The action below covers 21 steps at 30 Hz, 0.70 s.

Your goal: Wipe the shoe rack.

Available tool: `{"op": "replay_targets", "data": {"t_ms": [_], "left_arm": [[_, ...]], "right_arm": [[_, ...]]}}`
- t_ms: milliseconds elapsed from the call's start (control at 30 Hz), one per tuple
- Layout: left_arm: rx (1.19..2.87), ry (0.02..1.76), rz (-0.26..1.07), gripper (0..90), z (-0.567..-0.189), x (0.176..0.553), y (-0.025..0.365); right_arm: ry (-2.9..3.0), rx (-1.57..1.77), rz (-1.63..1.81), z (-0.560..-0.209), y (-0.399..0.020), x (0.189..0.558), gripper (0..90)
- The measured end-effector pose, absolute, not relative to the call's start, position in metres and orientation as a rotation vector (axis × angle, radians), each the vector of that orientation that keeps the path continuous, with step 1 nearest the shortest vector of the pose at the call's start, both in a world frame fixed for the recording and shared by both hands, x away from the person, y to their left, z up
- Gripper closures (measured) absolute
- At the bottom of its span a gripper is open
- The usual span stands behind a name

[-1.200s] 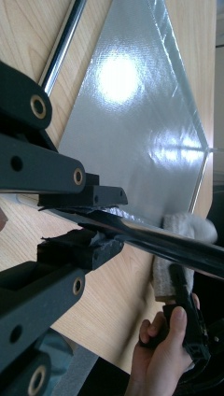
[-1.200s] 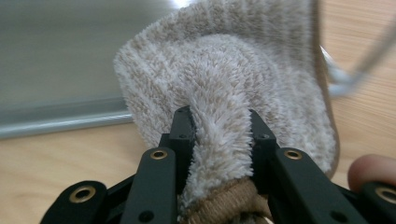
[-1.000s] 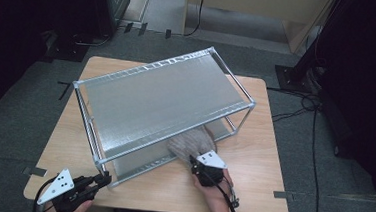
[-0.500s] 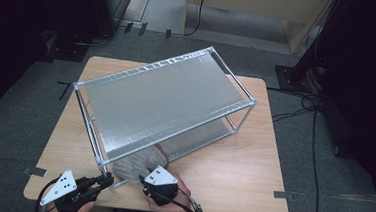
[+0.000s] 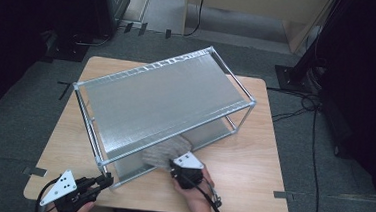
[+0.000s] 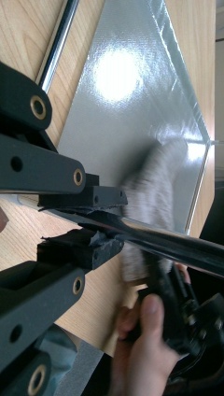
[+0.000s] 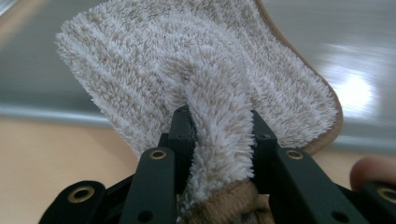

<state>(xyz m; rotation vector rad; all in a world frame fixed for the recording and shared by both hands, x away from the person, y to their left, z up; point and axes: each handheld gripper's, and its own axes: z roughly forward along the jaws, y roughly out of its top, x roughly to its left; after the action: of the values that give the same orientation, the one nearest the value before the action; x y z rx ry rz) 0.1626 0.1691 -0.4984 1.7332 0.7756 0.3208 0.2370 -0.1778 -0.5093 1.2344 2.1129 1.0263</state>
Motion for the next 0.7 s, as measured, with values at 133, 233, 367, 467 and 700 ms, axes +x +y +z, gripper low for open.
{"op": "replay_targets", "data": {"t_ms": [133,233,367,467,700], "left_arm": [[1.734,0.775,0.321,78.5,-0.499,0.163,0.169],[1.733,0.775,0.319,78.5,-0.499,0.163,0.169],[1.73,0.775,0.319,78.5,-0.499,0.163,0.169],[1.728,0.775,0.317,78.5,-0.499,0.163,0.169],[1.728,0.775,0.322,78.6,-0.499,0.162,0.169]], "right_arm": [[1.984,1.375,0.963,-0.51,-0.217,0.254,70.0],[1.876,1.468,0.897,-0.51,-0.244,0.263,69.6],[1.741,1.567,0.841,-0.511,-0.273,0.27,69.4],[1.736,1.587,0.866,-0.511,-0.279,0.268,69.6],[1.883,1.486,0.924,-0.512,-0.242,0.248,69.8]]}}
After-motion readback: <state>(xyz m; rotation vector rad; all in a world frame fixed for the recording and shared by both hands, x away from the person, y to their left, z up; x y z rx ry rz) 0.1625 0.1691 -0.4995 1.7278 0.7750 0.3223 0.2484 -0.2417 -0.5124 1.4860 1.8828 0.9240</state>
